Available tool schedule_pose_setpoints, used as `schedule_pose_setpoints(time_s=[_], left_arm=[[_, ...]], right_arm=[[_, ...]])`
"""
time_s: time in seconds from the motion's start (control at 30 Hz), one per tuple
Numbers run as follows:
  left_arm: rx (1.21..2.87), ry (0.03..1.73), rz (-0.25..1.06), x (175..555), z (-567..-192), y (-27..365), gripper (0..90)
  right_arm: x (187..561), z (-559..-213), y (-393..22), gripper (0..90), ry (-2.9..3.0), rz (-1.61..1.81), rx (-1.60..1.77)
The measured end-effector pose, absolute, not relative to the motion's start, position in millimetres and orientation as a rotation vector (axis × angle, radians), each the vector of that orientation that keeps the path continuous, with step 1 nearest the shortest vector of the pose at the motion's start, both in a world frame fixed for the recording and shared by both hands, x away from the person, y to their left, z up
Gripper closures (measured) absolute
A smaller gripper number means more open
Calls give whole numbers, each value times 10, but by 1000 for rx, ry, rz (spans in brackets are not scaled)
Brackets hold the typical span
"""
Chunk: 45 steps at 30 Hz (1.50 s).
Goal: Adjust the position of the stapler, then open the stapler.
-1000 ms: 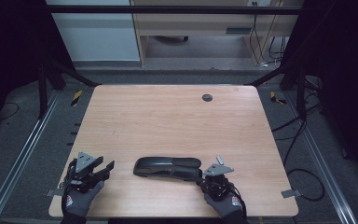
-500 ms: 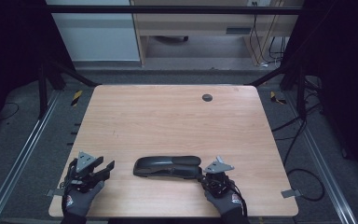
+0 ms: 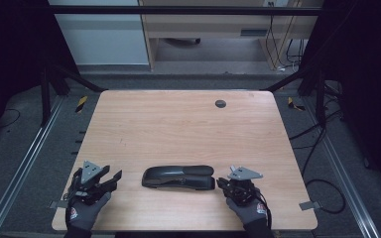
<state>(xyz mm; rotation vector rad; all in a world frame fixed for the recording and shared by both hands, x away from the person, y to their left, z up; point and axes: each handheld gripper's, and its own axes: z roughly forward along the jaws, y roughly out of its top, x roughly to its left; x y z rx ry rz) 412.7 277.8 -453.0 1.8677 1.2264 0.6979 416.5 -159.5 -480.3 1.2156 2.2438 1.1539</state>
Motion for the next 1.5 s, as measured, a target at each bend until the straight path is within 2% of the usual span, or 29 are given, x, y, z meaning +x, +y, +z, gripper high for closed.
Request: schedule_pose_setpoints(time_s=[0.4,0.73,1.13,1.5], left_arm=[[1889,1175,675,4114,-4485,2703,452],[1951,1080,697,4055,-4370,2526,418],[2078,898,739,3945,-4212,2205,381],[2183,731,706,3867,-4125,1907,336]], right_arm=[[4246,-4718,-2181,665,2065,1131,1335],[4271,-4725,-2503,552,1984,1091,1389],[4291,-4737,-2547,540,1979,1072,1396],[4284,-4735,-2531,544,1985,1072,1402]])
